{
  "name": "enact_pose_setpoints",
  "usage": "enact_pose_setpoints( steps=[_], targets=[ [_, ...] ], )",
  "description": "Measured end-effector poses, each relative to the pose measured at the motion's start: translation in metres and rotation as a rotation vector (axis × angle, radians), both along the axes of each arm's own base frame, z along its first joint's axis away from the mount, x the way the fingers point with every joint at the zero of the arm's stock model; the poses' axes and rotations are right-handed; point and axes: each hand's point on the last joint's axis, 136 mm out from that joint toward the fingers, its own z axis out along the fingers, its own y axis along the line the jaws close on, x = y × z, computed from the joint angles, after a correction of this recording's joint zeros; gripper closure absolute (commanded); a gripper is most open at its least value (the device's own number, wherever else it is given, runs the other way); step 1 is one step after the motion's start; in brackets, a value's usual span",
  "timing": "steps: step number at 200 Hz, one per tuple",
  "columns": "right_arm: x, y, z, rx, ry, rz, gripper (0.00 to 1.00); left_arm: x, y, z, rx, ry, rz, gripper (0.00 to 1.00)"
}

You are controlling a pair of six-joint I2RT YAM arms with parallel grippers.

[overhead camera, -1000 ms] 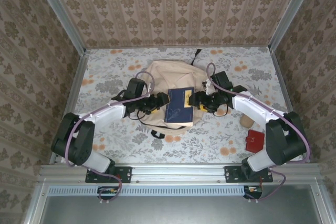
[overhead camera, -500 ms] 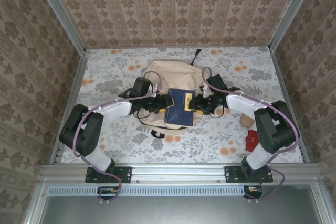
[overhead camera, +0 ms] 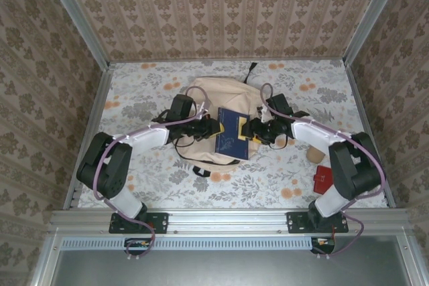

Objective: Pack books, pencil case, and school supplies into a backpack

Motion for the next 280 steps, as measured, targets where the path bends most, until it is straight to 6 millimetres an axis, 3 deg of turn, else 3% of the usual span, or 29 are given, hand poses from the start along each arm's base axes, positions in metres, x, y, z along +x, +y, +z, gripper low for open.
enact_pose_setpoints(
  steps=[23,57,82,101,152,189,214,280],
  targets=[
    [-0.005,-0.008,0.034,0.043,-0.109,-0.032,0.15,0.011,0.009,0.018,-0.004,-0.054,0.066,0.95],
    [-0.009,-0.01,0.083,0.176,-0.264,-0.108,0.04,0.035,0.033,0.079,-0.067,-0.233,0.246,0.95],
    [-0.007,-0.006,0.093,0.284,-0.287,-0.17,0.01,0.043,0.046,0.118,-0.115,-0.327,0.356,0.95],
    [-0.006,0.001,0.098,0.356,-0.278,-0.2,0.0,0.048,0.052,0.133,-0.141,-0.35,0.423,0.95],
    [-0.002,0.034,0.144,0.58,-0.304,-0.226,0.01,0.056,0.053,0.144,-0.188,-0.328,0.534,0.96],
    [0.005,0.058,0.135,0.657,-0.221,-0.259,0.01,0.058,0.043,0.16,-0.27,-0.335,0.556,0.96],
    [0.01,0.069,0.127,0.693,-0.189,-0.279,0.03,0.059,0.033,0.159,-0.303,-0.32,0.553,0.96],
    [0.029,0.07,0.15,0.827,-0.267,-0.367,0.24,0.062,0.028,0.154,-0.357,-0.267,0.57,0.97]
  ],
)
